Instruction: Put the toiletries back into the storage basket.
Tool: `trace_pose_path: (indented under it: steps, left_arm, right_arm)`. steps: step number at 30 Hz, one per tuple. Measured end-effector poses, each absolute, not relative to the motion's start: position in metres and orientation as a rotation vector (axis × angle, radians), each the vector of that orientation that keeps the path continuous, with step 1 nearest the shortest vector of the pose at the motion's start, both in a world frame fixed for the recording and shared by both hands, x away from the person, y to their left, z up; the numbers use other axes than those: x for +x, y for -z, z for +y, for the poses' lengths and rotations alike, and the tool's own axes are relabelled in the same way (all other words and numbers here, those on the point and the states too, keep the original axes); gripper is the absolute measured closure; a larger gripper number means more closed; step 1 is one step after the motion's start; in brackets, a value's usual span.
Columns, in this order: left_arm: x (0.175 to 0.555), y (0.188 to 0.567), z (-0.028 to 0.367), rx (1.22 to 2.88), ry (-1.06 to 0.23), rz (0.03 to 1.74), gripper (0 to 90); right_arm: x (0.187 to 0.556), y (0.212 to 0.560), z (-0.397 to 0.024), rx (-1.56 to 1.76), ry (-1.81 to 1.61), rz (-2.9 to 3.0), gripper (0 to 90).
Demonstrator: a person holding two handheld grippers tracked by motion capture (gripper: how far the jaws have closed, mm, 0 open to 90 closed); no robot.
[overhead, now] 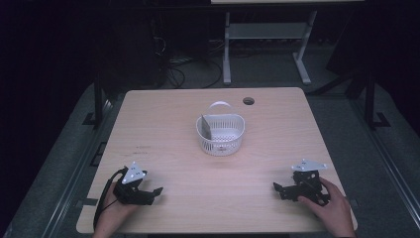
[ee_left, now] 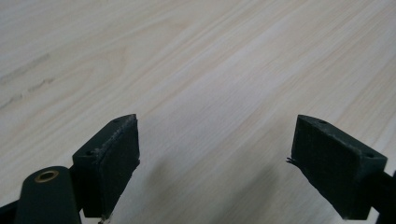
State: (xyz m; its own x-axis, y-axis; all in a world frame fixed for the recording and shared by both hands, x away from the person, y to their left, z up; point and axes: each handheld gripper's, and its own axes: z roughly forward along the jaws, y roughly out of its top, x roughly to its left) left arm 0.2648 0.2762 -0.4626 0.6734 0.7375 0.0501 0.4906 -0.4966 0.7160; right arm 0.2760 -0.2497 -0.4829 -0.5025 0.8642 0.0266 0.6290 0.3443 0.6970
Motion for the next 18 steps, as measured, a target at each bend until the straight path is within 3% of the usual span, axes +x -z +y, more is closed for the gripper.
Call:
trace_pose_path:
  steps: [18]
  left_arm:
    - [0.265,0.475,0.281,2.165,-0.428,0.967,12.9]
  right_arm:
    - [0.276,0.483,-0.250,1.320,-0.941,2.266,0.0]
